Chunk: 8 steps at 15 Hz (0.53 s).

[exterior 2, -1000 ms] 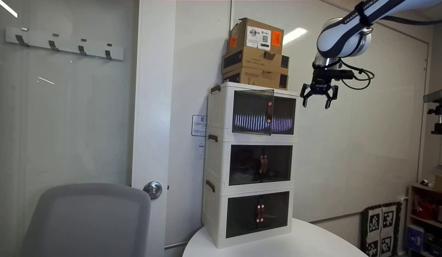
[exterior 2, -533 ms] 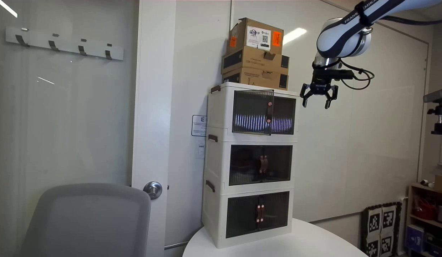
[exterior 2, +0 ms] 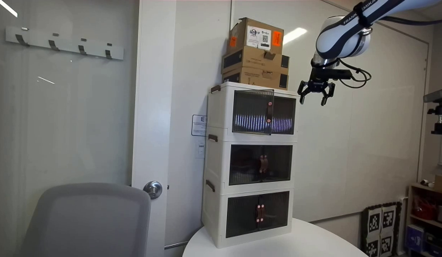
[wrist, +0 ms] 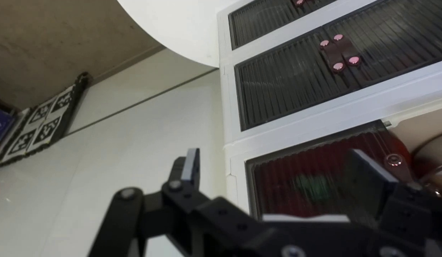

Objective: Open the top left and right cabinet doors, respectively

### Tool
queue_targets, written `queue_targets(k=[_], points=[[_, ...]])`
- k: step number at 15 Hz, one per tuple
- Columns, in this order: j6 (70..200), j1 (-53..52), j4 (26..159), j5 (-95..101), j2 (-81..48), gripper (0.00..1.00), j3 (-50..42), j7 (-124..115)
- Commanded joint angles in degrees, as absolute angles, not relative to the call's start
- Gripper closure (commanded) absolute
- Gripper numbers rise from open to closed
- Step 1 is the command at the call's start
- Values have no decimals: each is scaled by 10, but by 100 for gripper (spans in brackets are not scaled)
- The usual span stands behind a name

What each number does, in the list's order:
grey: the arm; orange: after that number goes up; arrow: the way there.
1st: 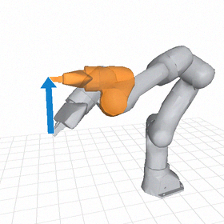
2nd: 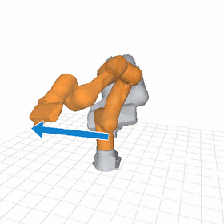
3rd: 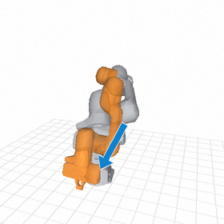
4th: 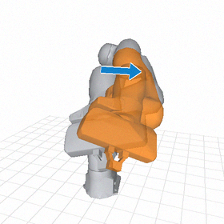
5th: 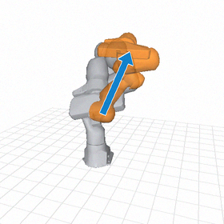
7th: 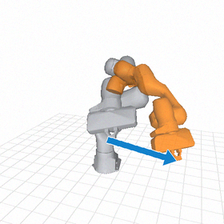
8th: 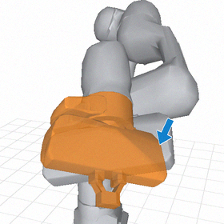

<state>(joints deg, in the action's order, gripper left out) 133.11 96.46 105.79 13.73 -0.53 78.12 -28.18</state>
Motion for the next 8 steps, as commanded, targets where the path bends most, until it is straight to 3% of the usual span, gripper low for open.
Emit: queue_targets(k=[1,3,4,8], points=[[1369,957,1048,172,-44,0,788,-224],[1373,949,1039,180,-78,0,791,-183],[1379,845,1037,126,-59,0,675,-129],[1374,691,989,97,-105,0,517,-34]])
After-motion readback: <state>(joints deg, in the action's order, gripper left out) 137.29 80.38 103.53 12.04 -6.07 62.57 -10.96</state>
